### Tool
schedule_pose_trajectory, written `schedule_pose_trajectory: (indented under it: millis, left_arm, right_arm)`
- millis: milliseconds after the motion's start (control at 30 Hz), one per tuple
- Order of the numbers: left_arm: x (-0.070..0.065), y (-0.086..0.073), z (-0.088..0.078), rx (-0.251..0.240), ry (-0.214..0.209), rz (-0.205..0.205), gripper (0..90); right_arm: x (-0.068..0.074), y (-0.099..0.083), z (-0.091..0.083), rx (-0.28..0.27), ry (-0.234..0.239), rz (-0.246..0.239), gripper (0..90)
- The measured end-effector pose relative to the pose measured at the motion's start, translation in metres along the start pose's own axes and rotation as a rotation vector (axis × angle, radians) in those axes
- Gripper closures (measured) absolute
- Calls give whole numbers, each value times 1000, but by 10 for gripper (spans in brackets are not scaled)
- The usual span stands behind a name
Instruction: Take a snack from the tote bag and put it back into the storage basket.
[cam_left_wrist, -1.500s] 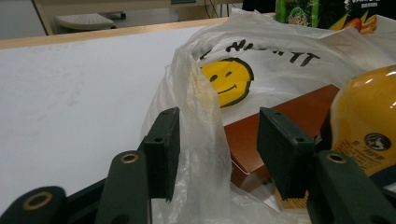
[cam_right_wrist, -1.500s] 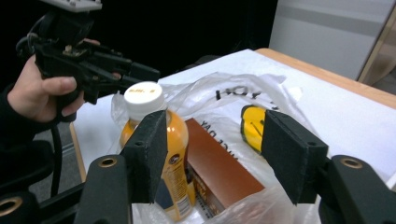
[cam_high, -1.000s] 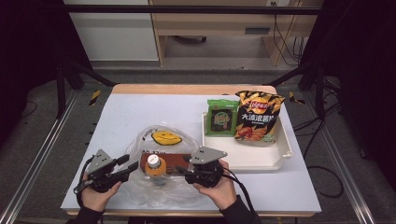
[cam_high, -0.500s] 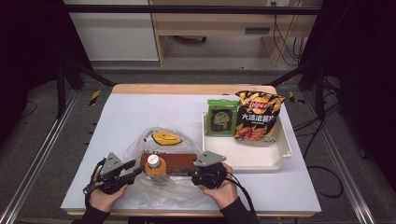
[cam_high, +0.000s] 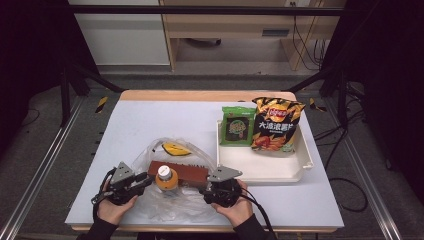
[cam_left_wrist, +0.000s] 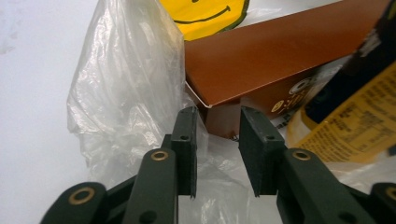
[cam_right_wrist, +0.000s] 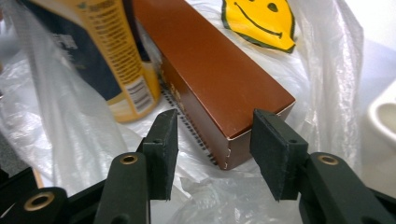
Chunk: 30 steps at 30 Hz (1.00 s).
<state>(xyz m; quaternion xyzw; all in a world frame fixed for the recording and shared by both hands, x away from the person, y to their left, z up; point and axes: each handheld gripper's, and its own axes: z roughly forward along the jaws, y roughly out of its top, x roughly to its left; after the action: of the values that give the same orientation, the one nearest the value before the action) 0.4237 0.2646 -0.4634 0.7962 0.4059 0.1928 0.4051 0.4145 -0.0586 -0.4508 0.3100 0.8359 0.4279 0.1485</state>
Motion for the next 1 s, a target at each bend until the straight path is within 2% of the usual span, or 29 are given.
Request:
schedule_pose_trajectory:
  millis: [367, 433, 600, 800, 900, 1000]
  left_arm:
    - [11, 4, 13, 5, -3, -27, 714]
    - [11, 3, 12, 0, -1, -27, 719]
    - [9, 5, 1, -32, 1, -25, 717]
    - [8, 5, -21, -86, -4, -58, 709]
    - [9, 5, -29, -104, -8, -68, 722]
    - [9, 3, -31, -94, 2, -60, 737]
  right_arm:
    - [5, -1, -1, -12, 40, 6, 494]
    - [5, 2, -5, -37, 39, -2, 491]
    - [0, 16, -17, -105, 24, -18, 492]
    - [-3, 43, -25, -180, 19, -34, 460]
    - [-4, 54, -22, -189, 25, -35, 456]
    - [-5, 61, -17, -182, 28, -36, 462]
